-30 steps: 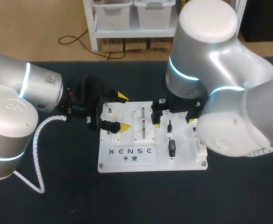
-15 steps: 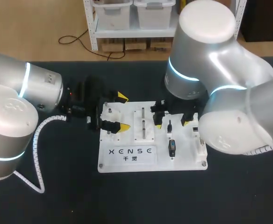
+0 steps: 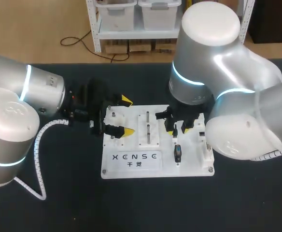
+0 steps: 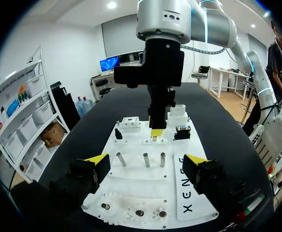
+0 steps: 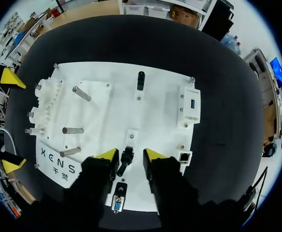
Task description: Insert the Ethernet cable into its matching sockets.
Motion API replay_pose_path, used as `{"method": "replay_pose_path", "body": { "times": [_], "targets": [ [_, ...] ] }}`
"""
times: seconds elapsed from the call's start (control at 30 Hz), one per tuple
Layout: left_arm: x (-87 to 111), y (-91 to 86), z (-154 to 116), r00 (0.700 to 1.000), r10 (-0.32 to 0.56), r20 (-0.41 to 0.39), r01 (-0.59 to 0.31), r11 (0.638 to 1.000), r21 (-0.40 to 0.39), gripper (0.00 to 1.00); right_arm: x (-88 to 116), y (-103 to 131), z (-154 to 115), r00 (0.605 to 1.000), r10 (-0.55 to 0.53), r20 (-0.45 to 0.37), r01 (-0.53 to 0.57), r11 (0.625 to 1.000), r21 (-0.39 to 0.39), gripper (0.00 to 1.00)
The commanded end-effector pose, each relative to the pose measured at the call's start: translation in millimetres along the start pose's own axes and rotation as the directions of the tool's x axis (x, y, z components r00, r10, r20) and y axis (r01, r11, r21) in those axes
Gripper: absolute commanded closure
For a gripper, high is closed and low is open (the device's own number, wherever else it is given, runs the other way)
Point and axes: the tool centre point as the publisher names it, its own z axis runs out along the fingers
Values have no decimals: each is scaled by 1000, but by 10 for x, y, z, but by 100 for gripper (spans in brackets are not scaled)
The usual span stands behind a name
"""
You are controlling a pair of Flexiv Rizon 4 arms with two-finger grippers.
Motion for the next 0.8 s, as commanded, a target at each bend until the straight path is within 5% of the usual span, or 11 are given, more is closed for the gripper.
{"method": "replay_pose_path", "body": {
  "times": [0.03,0.8],
  "targets": [
    [18,-9,0,1000,3,6,-3,1000,-4,0,-4,4,11,1000,-1,7,1,1000,-1,100],
    [18,-9,0,1000,3,6,-3,1000,-4,0,35,-130,-355,998,-46,52,46,999,-1,100]
  ]
}}
